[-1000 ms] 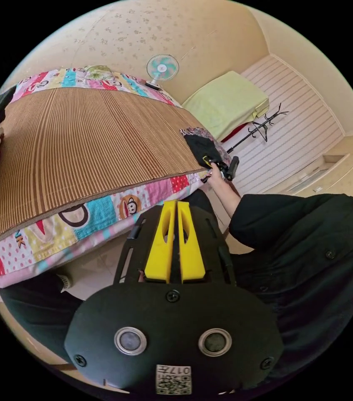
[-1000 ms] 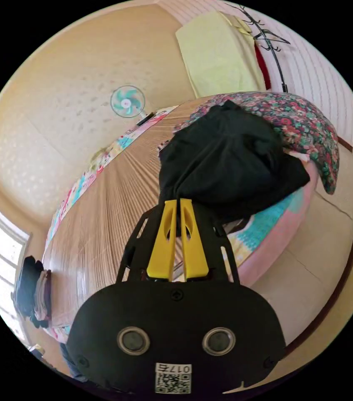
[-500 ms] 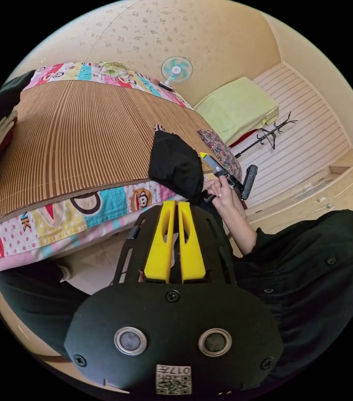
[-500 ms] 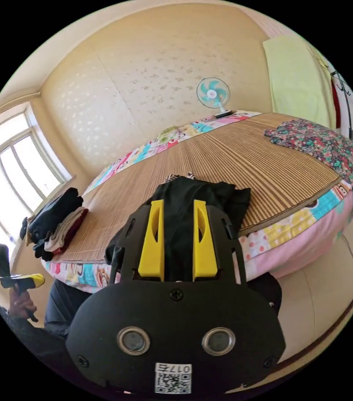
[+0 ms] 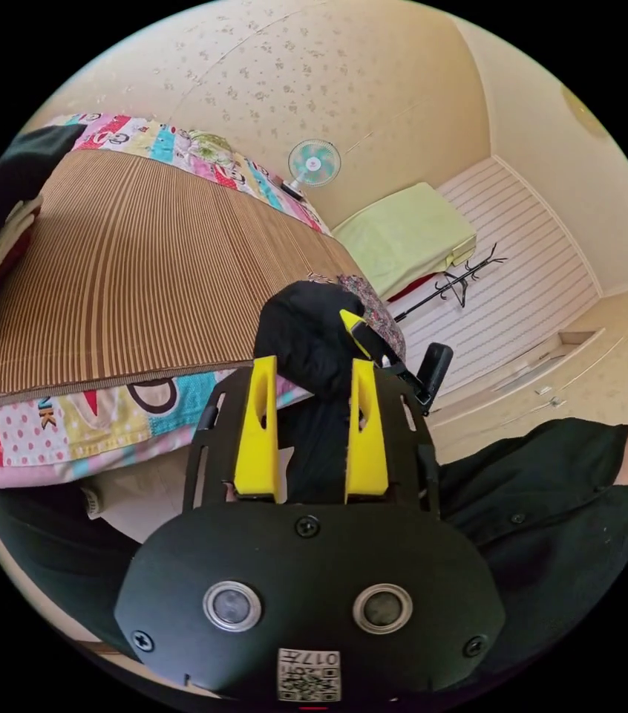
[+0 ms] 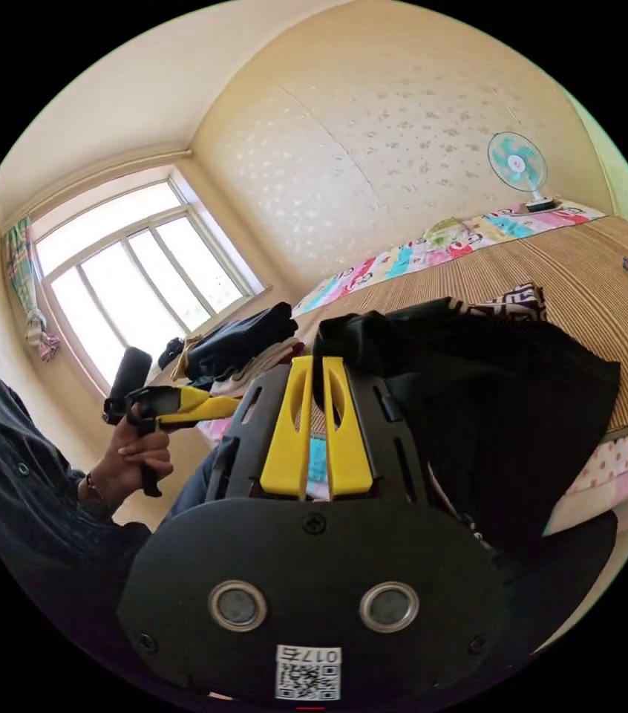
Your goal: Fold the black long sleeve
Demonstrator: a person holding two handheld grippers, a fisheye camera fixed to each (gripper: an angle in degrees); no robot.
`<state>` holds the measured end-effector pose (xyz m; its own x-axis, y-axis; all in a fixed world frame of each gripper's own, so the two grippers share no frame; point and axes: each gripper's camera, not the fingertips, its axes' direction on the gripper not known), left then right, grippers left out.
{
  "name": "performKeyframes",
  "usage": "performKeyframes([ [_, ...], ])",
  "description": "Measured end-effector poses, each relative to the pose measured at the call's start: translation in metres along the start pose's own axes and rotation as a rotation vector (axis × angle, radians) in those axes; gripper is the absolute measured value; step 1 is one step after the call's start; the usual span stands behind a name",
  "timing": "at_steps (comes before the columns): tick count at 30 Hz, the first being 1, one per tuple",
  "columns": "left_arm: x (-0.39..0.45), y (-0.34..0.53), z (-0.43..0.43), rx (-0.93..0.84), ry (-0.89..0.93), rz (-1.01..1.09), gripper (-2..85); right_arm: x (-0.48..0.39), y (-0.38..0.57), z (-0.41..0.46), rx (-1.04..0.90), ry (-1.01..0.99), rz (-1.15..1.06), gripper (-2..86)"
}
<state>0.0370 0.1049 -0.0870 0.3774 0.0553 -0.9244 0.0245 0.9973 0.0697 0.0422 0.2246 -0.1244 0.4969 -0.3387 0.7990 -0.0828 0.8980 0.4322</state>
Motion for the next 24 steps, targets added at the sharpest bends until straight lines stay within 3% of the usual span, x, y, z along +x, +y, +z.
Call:
performKeyframes([
  [3,-0.007,-0.028,0.033,-0.095,0.017,0.015,15.9,-0.016,-0.001,0.016,-0.145,-0.022,-0.069,2.7],
  [6,-0.021,-0.042,0.062,-0.199,0.037,-0.024,10.2,-0.003,-0.006,0.007,-0.215,-0.034,-0.056,2.5],
  [11,-0.04,-0.029,0.056,-0.089,0.226,-0.063,6.8,0.052,-0.019,-0.054,-0.201,-0.127,-0.032,2.4],
  [16,-0.047,-0.022,0.044,-0.027,0.297,-0.081,6.6,0.155,-0.019,-0.128,-0.122,0.085,0.299,9.8],
  [18,-0.045,-0.021,0.044,-0.022,0.296,-0.076,6.7,0.224,-0.014,-0.144,-0.202,0.143,0.598,12.7],
  [20,-0.043,-0.019,0.045,-0.018,0.295,-0.081,6.7,0.264,-0.014,-0.141,-0.278,0.009,0.721,14.6],
  [24,-0.038,-0.009,0.044,-0.014,0.28,-0.072,6.8,0.32,-0.009,-0.153,-0.01,-0.522,0.938,13.2],
])
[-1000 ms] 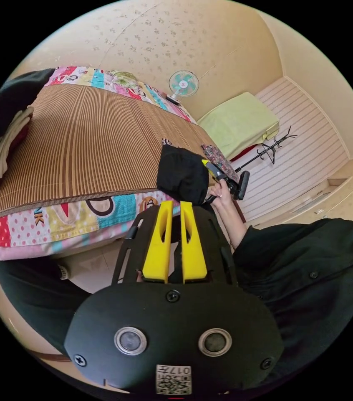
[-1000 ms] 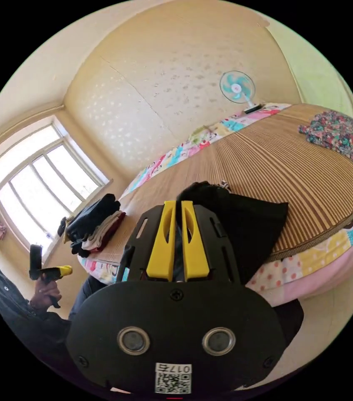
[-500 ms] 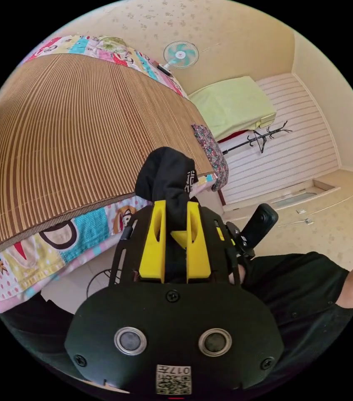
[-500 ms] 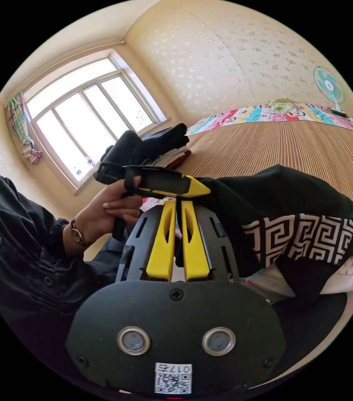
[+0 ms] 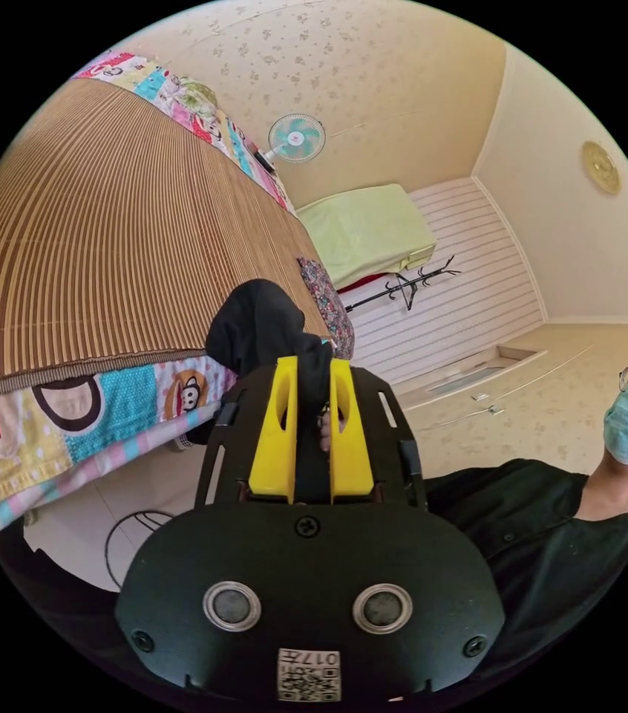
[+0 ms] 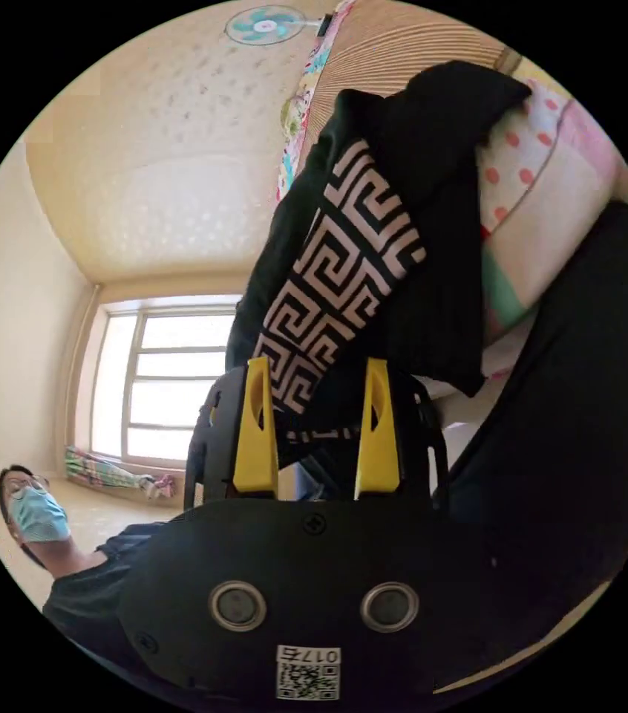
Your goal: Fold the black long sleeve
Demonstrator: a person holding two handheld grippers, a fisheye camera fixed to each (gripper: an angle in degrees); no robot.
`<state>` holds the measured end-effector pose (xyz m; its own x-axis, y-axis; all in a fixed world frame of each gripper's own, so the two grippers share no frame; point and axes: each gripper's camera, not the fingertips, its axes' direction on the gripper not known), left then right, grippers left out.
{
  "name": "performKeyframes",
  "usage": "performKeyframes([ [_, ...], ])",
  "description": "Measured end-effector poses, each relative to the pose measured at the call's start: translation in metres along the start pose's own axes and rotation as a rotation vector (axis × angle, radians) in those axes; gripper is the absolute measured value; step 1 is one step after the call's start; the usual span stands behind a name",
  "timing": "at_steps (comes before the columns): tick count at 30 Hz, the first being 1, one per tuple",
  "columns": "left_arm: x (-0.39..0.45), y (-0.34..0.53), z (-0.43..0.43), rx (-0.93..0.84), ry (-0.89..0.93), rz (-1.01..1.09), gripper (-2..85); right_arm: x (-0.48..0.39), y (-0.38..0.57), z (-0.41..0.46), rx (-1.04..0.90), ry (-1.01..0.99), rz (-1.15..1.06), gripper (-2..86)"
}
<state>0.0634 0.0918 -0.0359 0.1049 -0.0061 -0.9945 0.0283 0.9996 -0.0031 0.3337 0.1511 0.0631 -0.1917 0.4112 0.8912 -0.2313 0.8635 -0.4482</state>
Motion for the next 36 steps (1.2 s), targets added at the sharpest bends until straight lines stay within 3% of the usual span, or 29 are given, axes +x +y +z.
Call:
performKeyframes([
  [4,0.004,0.019,-0.01,0.004,-0.086,0.009,7.2,0.001,-0.016,-0.007,-0.023,-0.284,0.076,5.0],
  [9,0.013,0.048,-0.025,0.021,-0.211,0.006,10.2,-0.028,-0.012,-0.03,0.06,-0.56,0.036,2.8],
  [12,0.03,0.066,-0.037,0.057,-0.297,0.08,12.3,-0.047,-0.01,-0.034,0.065,-0.62,0.019,2.4],
  [20,0.09,0.109,-0.018,0.014,-0.322,0.361,13.7,-0.1,0.009,-0.011,-0.044,-0.642,-0.071,0.1],
  [23,0.106,0.129,-0.017,0.019,-0.306,0.428,6.5,-0.101,0.023,-0.001,-0.07,-0.644,-0.059,-0.4],
  [27,0.108,0.146,-0.042,0.072,-0.173,0.462,0.1,-0.105,0.039,-0.003,-0.088,-0.616,-0.115,-0.2],
  [33,0.093,0.155,-0.118,0.344,0.152,0.385,-0.8,-0.134,0.051,-0.017,-0.168,-0.405,-0.335,5.1],
  [36,0.1,0.148,-0.141,0.357,0.159,0.409,-0.9,-0.142,0.067,-0.026,-0.15,-0.272,-0.43,8.4],
])
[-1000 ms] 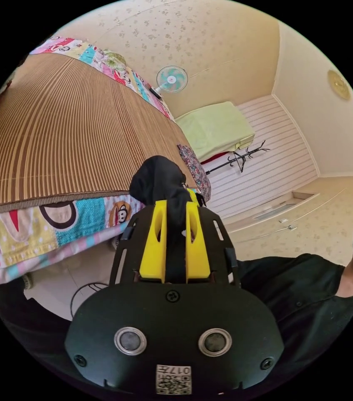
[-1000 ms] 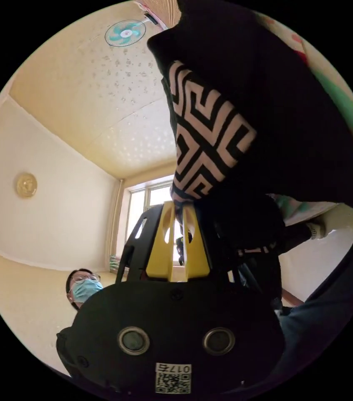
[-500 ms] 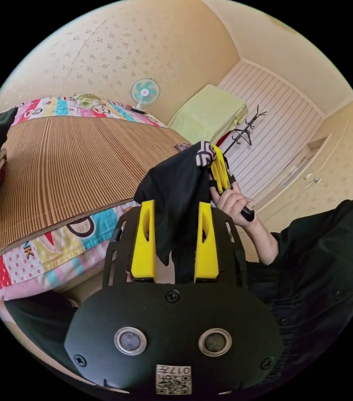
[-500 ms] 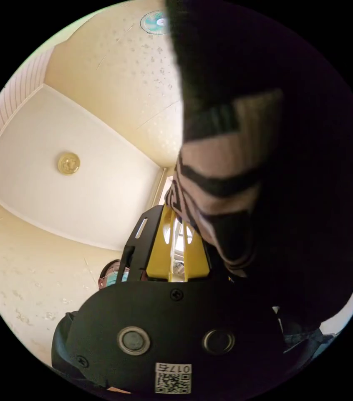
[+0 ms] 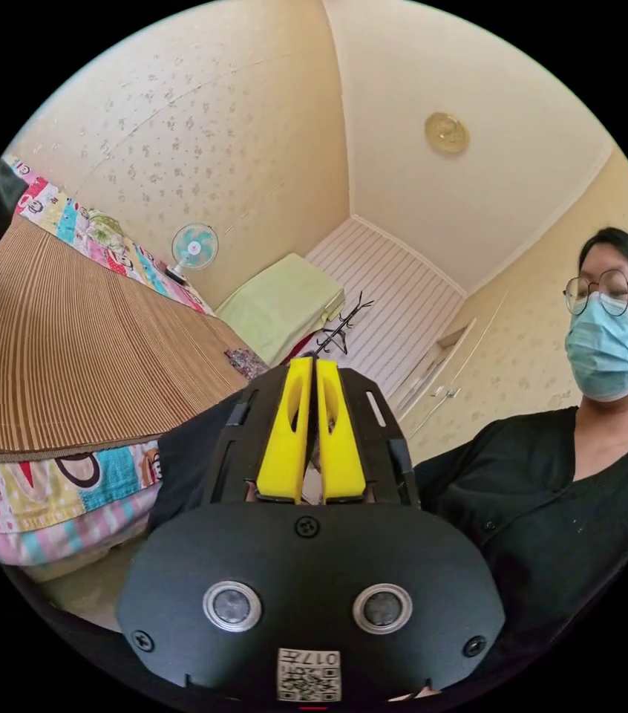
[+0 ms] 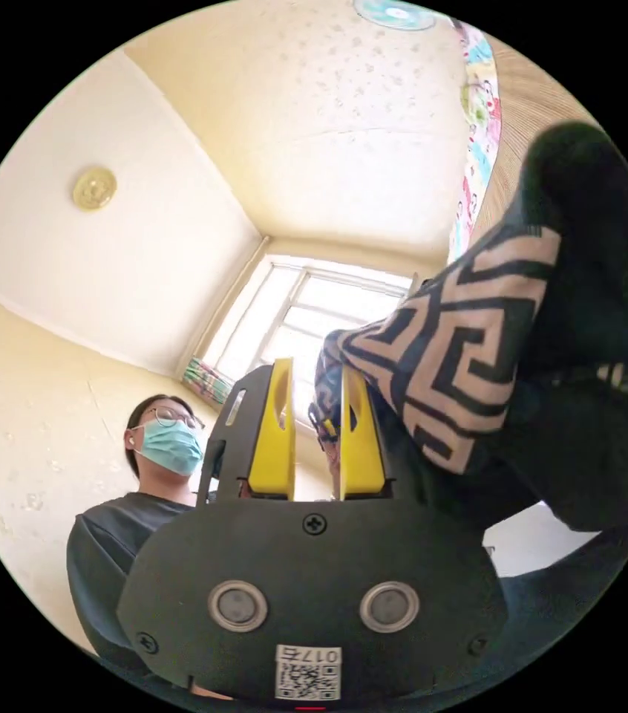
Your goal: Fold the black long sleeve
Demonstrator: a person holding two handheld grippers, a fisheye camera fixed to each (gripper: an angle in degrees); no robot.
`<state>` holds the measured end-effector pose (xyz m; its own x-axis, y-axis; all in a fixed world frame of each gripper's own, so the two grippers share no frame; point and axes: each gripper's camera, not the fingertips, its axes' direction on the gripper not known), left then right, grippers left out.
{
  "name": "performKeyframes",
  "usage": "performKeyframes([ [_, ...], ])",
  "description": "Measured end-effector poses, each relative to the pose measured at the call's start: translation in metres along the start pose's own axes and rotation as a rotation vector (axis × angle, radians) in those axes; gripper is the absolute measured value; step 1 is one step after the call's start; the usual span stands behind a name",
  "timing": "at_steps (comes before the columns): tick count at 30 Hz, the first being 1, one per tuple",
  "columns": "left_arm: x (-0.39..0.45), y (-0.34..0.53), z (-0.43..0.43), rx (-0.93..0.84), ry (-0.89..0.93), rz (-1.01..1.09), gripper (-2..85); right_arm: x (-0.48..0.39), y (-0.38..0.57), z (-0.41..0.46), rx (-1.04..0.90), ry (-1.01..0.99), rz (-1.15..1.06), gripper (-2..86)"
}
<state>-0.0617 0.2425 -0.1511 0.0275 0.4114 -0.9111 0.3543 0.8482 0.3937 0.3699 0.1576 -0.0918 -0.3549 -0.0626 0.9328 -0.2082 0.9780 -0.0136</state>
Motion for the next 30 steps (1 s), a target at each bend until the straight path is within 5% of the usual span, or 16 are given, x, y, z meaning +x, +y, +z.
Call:
performKeyframes([
  [8,0.012,-0.033,-0.021,0.053,0.085,0.035,-0.9,0.024,0.045,0.006,0.09,0.12,-0.013,9.0],
  [15,0.008,-0.033,-0.027,0.023,0.232,0.013,-0.9,0.067,0.079,0.075,-0.179,0.677,0.019,12.6],
  [21,0.024,-0.035,-0.048,0.054,0.462,0.074,-0.9,0.093,0.102,0.157,-0.311,0.632,-0.068,14.6],
  [27,0.035,-0.03,-0.075,0.158,0.498,0.067,-0.9,0.121,0.153,0.292,-0.687,0.607,-0.189,13.1],
  [30,0.042,-0.031,-0.09,0.175,0.477,0.096,-0.9,0.126,0.172,0.323,-0.714,0.62,-0.201,9.0],
])
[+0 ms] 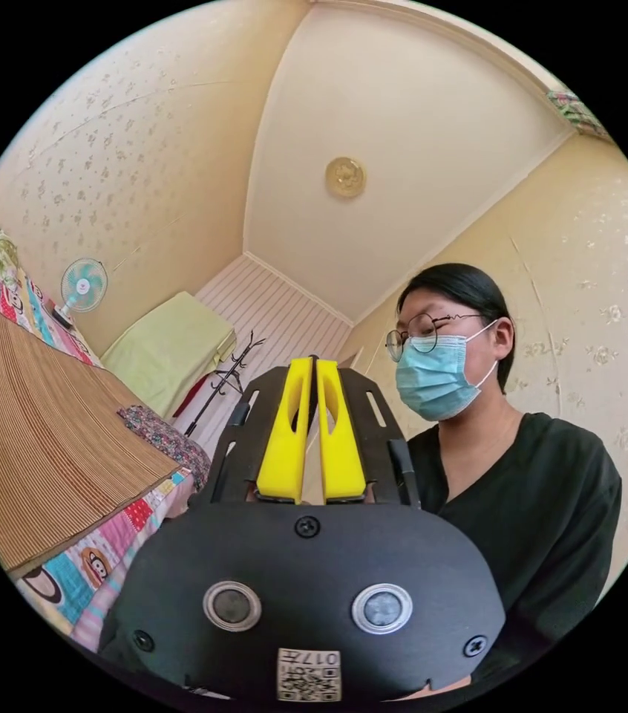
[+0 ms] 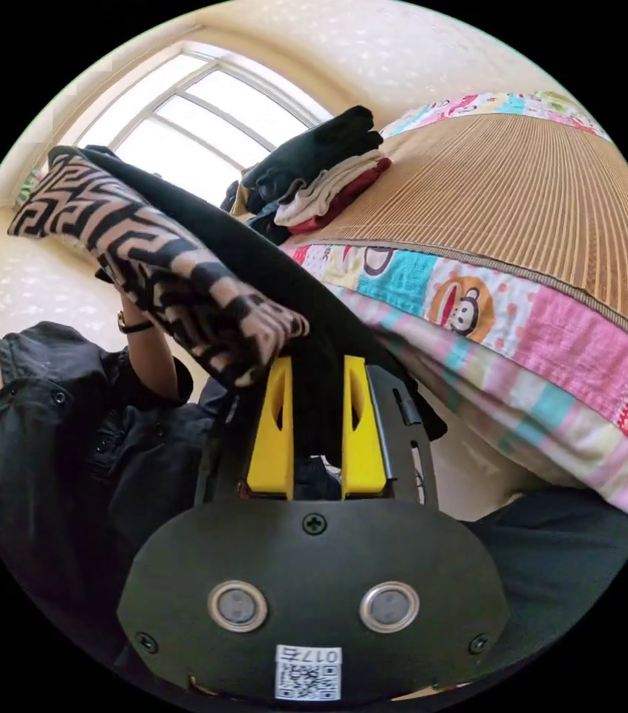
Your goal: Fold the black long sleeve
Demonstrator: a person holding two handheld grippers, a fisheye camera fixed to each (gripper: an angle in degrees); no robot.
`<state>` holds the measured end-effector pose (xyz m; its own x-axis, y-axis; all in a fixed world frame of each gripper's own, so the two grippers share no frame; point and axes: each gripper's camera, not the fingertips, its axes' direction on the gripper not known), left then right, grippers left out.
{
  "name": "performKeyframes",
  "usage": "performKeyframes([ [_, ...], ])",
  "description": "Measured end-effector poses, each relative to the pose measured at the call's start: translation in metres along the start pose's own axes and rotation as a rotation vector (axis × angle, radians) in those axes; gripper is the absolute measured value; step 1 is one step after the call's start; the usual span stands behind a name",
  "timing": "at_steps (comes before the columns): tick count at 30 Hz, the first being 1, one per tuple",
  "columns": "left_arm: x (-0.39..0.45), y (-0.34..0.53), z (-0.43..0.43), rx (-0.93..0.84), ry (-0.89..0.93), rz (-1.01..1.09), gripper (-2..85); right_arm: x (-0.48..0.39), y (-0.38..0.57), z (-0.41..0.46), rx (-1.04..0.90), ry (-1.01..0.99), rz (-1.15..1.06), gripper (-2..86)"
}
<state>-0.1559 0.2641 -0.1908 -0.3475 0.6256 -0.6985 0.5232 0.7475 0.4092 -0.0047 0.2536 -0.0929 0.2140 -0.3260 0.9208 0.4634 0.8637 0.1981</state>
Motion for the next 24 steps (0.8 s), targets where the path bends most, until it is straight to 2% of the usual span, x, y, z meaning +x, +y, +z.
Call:
performKeyframes([
  [4,0.016,-0.003,-0.01,0.019,-0.025,0.014,-0.9,-0.001,0.007,-0.009,0.111,0.001,0.073,4.0],
  [7,0.036,-0.007,-0.026,0.028,-0.118,0.058,-0.8,-0.022,0.023,-0.051,0.29,0.106,0.096,2.6],
  [10,0.062,-0.011,-0.047,0.039,-0.239,0.107,-0.8,-0.069,0.057,-0.115,0.599,0.156,0.022,2.0],
  [12,0.078,-0.013,-0.057,0.055,-0.324,0.134,-0.8,-0.121,0.09,-0.163,0.866,0.16,-0.122,1.7],
  [15,0.096,-0.025,-0.05,0.037,-0.456,0.178,-0.9,-0.179,0.094,-0.202,0.99,0.321,-0.175,1.6],
  [16,0.097,-0.036,-0.037,0.032,-0.552,0.176,-0.9,-0.19,0.088,-0.207,0.996,0.362,-0.188,1.6],
  [20,0.055,-0.093,0.025,-0.074,-0.863,0.2,-0.9,-0.223,-0.012,-0.229,0.946,0.782,-0.193,2.0],
  [21,0.022,-0.122,0.046,-0.127,-0.942,0.203,-0.8,-0.211,-0.06,-0.235,0.892,0.895,-0.186,2.3],
  [22,-0.018,-0.153,0.067,-0.185,-1.023,0.216,-0.7,-0.201,-0.086,-0.238,0.865,0.938,-0.178,2.5],
  [24,-0.088,-0.199,0.094,-0.276,-1.167,0.205,-0.4,-0.14,-0.197,-0.252,0.765,1.027,-0.097,3.9],
])
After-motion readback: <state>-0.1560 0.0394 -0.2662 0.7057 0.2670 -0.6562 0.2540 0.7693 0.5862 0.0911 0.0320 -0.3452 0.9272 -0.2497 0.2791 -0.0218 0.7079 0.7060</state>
